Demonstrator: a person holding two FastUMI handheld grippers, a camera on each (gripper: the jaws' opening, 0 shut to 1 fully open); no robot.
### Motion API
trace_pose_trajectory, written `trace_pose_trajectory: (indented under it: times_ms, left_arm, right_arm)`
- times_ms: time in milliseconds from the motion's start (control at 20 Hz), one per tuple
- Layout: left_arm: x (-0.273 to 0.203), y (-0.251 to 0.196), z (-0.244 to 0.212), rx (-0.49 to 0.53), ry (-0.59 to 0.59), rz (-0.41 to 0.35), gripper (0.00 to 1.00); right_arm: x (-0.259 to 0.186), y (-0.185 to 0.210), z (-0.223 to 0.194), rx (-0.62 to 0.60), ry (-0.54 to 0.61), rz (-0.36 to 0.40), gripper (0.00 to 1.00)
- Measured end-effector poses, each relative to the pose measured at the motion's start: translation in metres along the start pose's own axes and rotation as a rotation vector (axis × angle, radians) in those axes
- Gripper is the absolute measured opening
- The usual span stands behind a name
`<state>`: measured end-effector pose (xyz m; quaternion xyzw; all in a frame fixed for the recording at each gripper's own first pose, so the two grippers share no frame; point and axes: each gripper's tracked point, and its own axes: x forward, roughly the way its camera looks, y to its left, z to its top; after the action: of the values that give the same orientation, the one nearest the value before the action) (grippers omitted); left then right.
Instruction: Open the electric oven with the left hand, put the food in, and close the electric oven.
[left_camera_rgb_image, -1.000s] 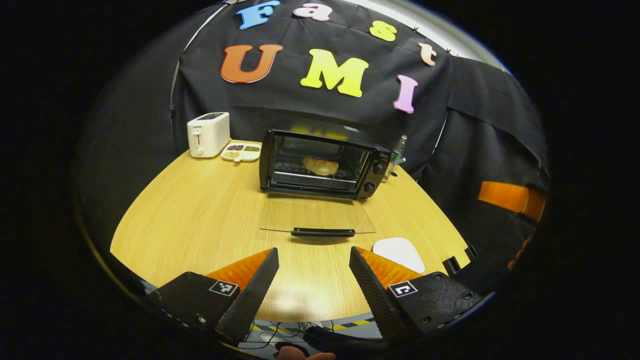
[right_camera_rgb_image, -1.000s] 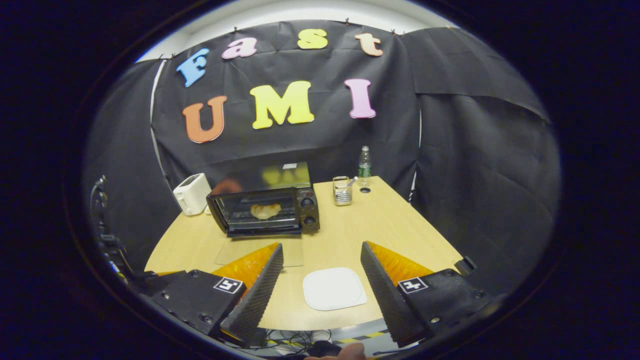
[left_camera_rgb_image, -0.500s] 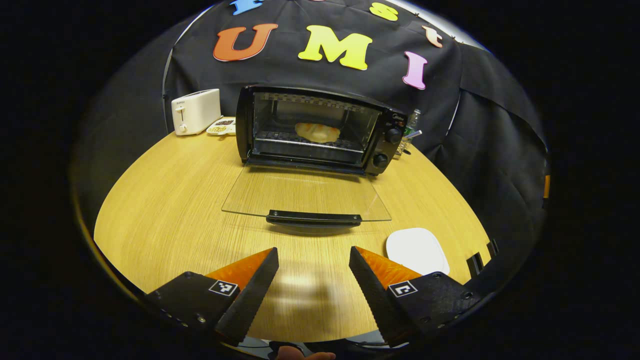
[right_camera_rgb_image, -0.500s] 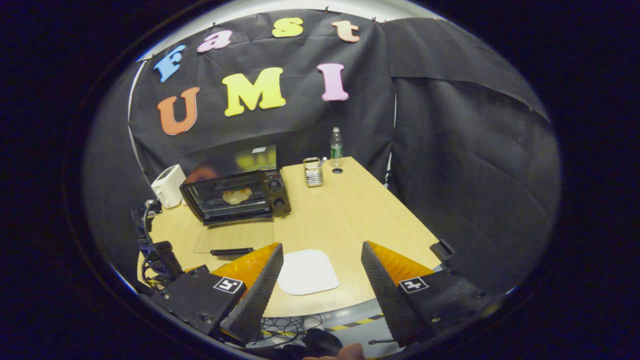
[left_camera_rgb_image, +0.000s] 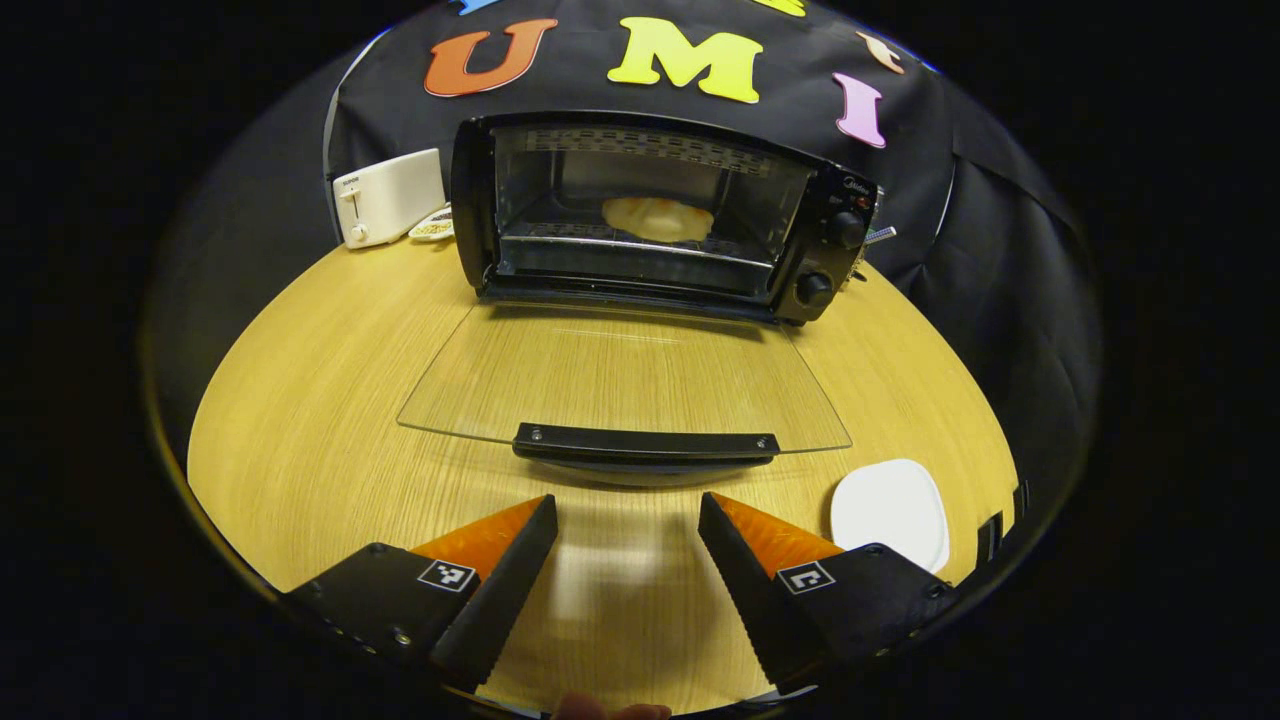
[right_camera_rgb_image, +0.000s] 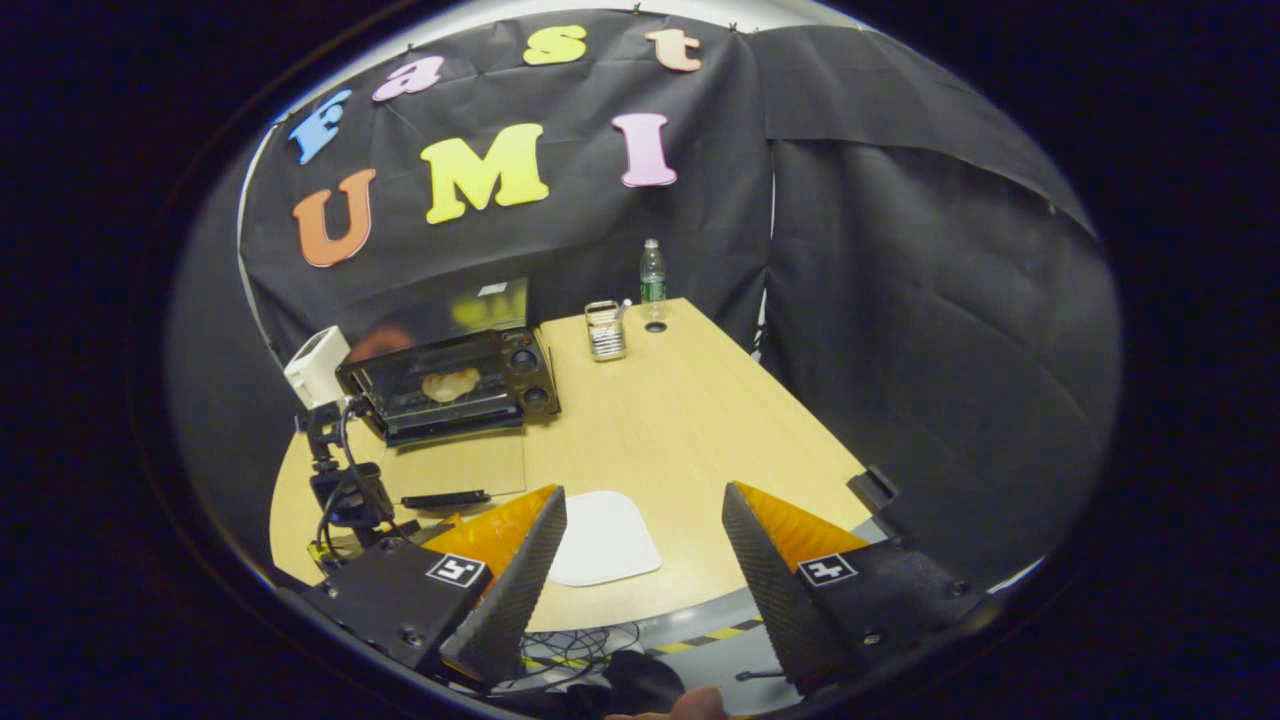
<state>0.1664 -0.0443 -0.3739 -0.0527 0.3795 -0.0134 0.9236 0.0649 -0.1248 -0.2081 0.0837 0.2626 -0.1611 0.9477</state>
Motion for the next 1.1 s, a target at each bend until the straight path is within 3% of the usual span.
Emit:
trace_pose_trajectory:
  times_ms: [300, 650, 850, 1100]
  left_arm:
    - [0.015, 0.001, 0.003, 0.055, 0.019, 0.013, 0.94]
    - [-0.004, -0.005, 0.026, 0.061, -0.032, -0.025, 0.93]
    - [-0.024, -0.005, 0.062, 0.048, -0.099, -0.041, 0.94]
    - [-0.045, -0.011, 0.138, 0.052, -0.269, -0.07, 0.93]
  right_arm:
    - [-0.001, 0.01, 0.005, -0.005, -0.003, 0.016, 0.97]
    - [-0.008, 0.012, 0.006, 0.027, -0.019, 0.014, 0.97]
    - [-0.015, 0.025, 0.007, 0.054, -0.028, 0.046, 0.97]
    - [-0.031, 0.038, 0.025, 0.031, -0.104, 0.074, 0.99]
